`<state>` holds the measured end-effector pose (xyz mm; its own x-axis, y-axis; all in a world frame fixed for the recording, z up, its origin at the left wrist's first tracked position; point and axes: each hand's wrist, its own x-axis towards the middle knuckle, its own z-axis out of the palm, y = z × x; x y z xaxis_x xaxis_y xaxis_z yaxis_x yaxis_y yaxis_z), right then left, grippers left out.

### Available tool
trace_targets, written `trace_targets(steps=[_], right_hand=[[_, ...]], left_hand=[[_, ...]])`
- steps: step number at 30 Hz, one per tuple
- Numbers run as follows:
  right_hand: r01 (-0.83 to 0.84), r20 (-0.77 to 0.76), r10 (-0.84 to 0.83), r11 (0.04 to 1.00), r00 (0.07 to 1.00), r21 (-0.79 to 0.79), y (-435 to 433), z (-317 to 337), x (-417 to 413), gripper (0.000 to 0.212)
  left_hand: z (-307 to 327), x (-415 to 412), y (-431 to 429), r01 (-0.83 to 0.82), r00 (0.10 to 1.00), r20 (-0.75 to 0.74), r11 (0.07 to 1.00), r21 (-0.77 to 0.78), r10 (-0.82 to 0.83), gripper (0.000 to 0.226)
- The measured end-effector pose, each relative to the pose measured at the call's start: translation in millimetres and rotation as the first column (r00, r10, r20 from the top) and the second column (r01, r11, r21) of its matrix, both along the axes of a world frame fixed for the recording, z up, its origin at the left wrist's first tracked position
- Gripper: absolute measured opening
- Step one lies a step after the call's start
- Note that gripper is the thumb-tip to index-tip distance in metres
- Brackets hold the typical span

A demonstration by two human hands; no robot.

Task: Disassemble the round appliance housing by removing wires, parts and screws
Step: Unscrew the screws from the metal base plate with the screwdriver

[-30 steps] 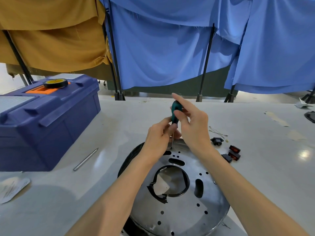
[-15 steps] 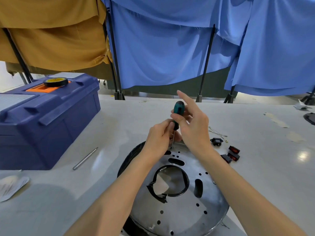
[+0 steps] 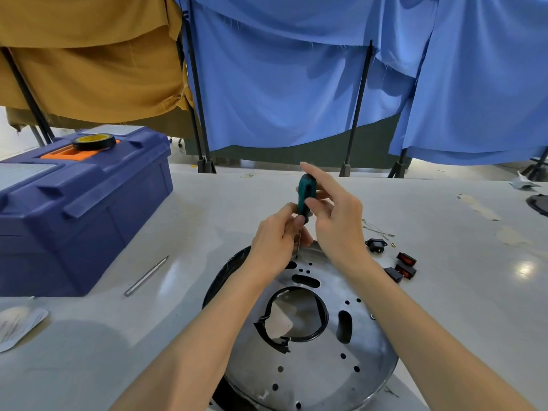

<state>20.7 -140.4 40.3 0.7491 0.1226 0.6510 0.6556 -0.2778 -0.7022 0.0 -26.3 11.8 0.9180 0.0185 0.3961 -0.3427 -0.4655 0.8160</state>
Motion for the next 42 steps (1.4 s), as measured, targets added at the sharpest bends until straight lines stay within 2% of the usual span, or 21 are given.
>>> trace_targets(steps=[3,5,8,12,18,19,21,24,26,29,31,34,38,42], right_hand=[[-0.068,-0.037,0.069,0.997,0.997,0.024,0.3,0.1,-1.3,0.039],[-0.024,-0.024,0.024,1.000,0.999,0.020,1.4,-0.4,-0.6,0.033],[0.028,-0.041,-0.026,0.999,0.999,0.028,3.0,-2.2,0.2,0.044],[0.051,-0.047,-0.049,0.997,0.998,0.052,2.6,-2.7,1.7,0.062],[-0.069,-0.046,0.073,0.994,0.996,0.081,0.6,-1.1,0.0,0.035],[-0.054,-0.038,0.057,0.996,0.998,0.078,0.9,-0.7,0.6,0.036],[-0.009,-0.040,0.012,0.996,0.999,0.084,1.5,0.3,2.0,0.039],[-0.020,-0.041,0.023,0.996,0.999,0.088,2.6,0.6,1.4,0.049],[-0.026,-0.039,0.029,0.997,0.999,0.080,1.0,-0.6,1.6,0.052],[-0.059,-0.053,0.063,0.995,0.997,0.076,0.3,-2.6,1.6,0.046],[-0.040,-0.023,0.041,0.998,0.999,0.044,1.8,-4.3,1.7,0.037],[0.013,-0.009,-0.013,0.998,1.000,0.055,3.1,-4.4,3.0,0.043],[0.030,-0.018,-0.029,0.997,0.999,0.064,-0.4,-4.7,4.0,0.054],[-0.040,-0.025,0.041,0.998,0.999,0.049,0.2,-3.6,1.9,0.043]], left_hand=[[-1.6,1.5,-0.3,-0.041,0.999,-0.025,0.998,-0.037,0.040,0.002],[-3.1,1.1,-1.5,-0.075,0.997,-0.011,0.997,-0.022,0.075,0.020],[-2.7,1.0,-2.1,-0.038,0.999,0.004,0.999,-0.010,0.038,0.028],[-1.1,-0.1,-2.0,0.052,0.999,-0.008,0.998,-0.033,-0.052,0.024],[0.4,-0.3,-1.7,-0.007,1.000,-0.022,0.995,-0.098,0.005,0.007],[-0.8,0.0,-1.2,-0.020,1.000,-0.026,0.994,-0.106,0.017,0.003],[-3.0,1.0,-0.7,-0.027,1.000,-0.013,0.995,-0.098,0.026,0.009],[-4.0,1.9,-0.5,0.046,0.999,0.023,0.999,-0.009,-0.045,0.017],[-4.1,2.8,-0.4,0.086,0.996,0.013,0.996,-0.033,-0.086,0.015],[-4.8,2.9,-0.3,0.058,0.998,-0.013,0.994,-0.092,-0.060,0.002],[-4.8,1.9,-1.1,0.019,1.000,-0.019,0.992,-0.125,-0.022,0.008],[-3.8,0.2,-1.1,0.023,1.000,-0.012,0.991,-0.133,-0.025,0.014],[-3.6,1.5,-0.5,0.078,0.997,0.016,0.996,-0.038,-0.078,0.017],[-2.8,1.7,-0.4,0.054,0.998,-0.014,0.994,-0.093,-0.056,0.009]])
